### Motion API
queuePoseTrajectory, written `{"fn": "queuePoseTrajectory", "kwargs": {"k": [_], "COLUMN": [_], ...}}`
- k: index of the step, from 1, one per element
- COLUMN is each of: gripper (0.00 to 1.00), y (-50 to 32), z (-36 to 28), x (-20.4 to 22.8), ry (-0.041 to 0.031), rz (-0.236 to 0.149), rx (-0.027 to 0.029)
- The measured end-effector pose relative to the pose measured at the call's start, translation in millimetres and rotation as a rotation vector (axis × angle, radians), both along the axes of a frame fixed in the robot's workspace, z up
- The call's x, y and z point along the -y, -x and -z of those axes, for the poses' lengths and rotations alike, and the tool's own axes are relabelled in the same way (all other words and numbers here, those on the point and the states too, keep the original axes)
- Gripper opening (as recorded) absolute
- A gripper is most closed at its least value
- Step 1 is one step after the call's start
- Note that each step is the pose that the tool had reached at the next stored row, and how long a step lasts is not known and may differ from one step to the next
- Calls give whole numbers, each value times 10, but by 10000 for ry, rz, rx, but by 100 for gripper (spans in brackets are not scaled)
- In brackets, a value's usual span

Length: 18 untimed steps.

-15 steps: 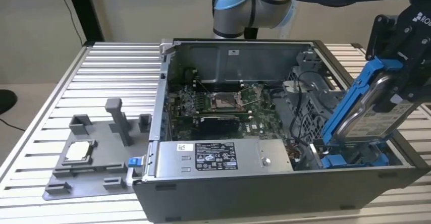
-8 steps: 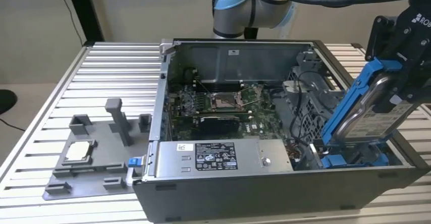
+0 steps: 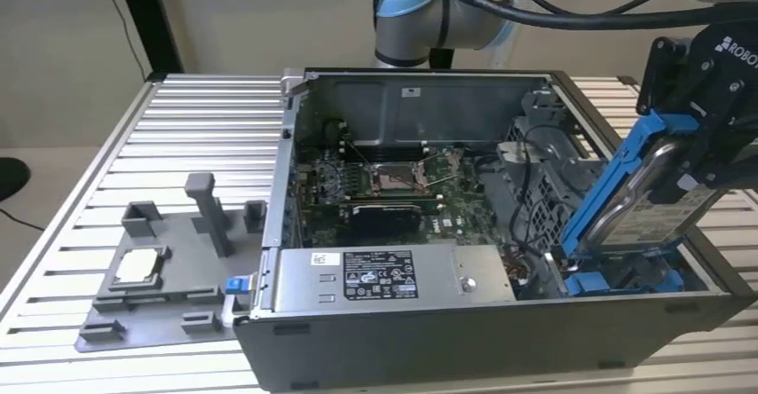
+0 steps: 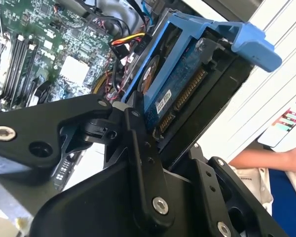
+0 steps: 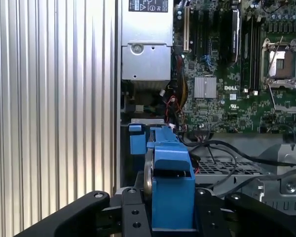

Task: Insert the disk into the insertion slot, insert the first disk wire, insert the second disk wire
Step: 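Insert the disk into the insertion slot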

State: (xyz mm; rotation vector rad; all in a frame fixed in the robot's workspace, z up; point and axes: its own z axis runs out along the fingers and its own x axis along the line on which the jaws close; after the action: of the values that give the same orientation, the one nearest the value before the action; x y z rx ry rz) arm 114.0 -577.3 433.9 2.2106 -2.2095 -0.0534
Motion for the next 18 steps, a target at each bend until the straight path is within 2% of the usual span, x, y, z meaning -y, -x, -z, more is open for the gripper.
{"fn": "queuePoseTrajectory", "kwargs": {"k": [18], "gripper": [0], "y": [-3], "z": [199], "x": [11], "ry": [-1], "rz": [-7], "rx": [0]}}
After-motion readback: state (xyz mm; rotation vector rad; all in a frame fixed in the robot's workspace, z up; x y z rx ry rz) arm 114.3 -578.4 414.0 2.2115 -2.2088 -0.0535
